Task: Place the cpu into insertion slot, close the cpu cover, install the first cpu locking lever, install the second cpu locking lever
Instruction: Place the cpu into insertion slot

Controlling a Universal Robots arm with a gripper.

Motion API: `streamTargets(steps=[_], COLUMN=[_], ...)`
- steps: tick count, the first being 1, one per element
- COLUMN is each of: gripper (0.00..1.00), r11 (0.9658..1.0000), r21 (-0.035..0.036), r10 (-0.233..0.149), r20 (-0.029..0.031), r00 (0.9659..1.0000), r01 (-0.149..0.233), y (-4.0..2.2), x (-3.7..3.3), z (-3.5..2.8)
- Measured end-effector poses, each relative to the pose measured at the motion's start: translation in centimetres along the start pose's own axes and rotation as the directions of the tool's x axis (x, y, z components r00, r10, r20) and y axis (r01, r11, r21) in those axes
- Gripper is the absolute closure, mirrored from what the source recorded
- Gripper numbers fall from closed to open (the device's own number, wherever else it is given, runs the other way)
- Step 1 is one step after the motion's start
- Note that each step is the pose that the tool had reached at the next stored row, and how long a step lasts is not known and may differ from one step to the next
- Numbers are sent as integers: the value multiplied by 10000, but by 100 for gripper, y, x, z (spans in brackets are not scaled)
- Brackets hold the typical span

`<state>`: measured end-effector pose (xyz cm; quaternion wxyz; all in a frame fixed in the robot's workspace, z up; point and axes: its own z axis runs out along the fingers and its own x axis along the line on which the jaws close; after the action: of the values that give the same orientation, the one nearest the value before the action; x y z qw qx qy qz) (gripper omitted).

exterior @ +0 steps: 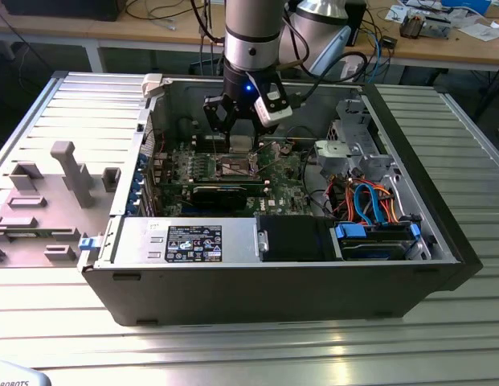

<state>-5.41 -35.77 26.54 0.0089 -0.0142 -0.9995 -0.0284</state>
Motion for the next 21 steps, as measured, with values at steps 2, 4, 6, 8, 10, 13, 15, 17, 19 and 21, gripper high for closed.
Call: streamTargets(steps=[2,4,6,8,10,13,15,17,19,21], gripper=[46,46,46,46,46,46,46,46,46,46], r11=[10000,9999,9996,9995,9993,9989,9986,9984,9981,9980], r21=[-2,-4,-6,-5,-6,-10,-10,-11,-13,-13], r10=[73,163,268,321,371,474,526,563,611,639], r20=[4,10,16,18,20,27,29,32,34,36], r00=[10000,9999,9996,9995,9993,9989,9986,9984,9981,9979], r01=[-73,-163,-268,-321,-371,-474,-526,-563,-611,-639], y=[0,0,-1,-2,-2,-2,-3,-3,-3,-3], x=[0,1,1,1,1,1,1,1,1,1], z=[1,2,3,4,5,8,9,10,12,13])
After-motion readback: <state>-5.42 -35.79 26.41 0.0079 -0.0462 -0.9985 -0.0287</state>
